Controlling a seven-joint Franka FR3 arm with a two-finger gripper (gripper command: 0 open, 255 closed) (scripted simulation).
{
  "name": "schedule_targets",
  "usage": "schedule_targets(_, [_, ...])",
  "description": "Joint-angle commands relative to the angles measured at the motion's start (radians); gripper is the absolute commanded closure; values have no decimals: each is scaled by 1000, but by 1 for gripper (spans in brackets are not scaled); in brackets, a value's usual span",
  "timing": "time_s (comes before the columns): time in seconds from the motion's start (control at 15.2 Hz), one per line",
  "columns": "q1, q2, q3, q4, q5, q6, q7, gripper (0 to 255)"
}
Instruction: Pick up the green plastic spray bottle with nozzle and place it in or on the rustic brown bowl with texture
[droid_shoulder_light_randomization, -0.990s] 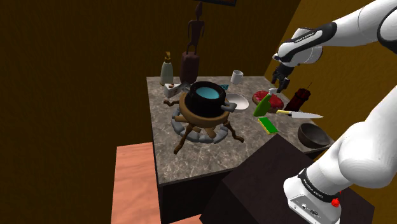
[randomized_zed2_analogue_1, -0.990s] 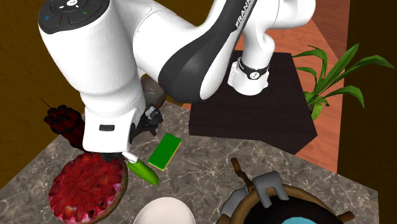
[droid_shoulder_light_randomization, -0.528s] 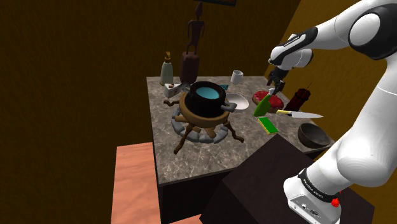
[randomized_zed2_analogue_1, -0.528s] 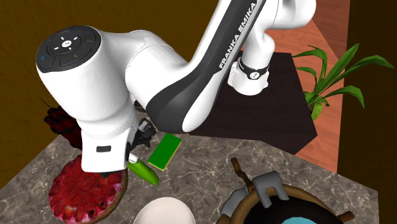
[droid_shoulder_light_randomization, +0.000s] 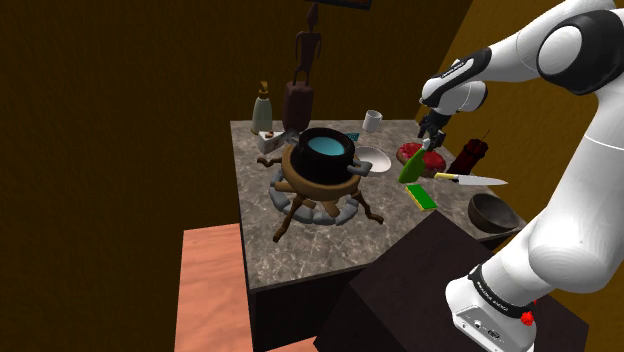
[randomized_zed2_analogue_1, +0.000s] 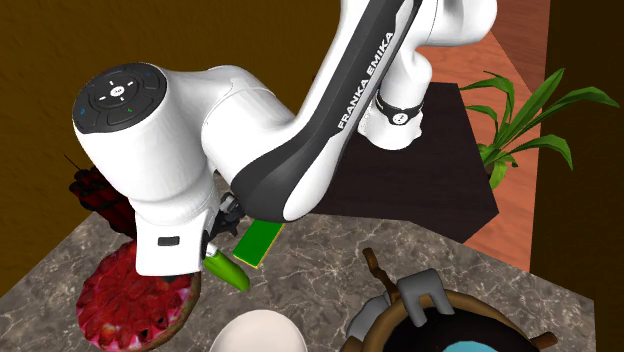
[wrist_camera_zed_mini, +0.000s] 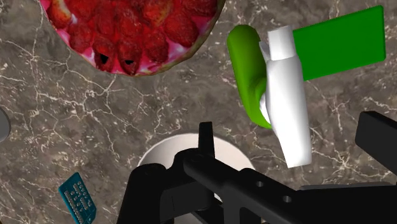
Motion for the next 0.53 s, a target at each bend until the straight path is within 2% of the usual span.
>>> schedule_targets(0.0, [0,0,0,0,0,0,0,0])
schedule_targets(0.07, [0,0,0,0,0,0,0,0])
schedule_targets(0.13, [0,0,0,0,0,0,0,255])
schedule_targets(0.46, [0,0,0,0,0,0,0,255])
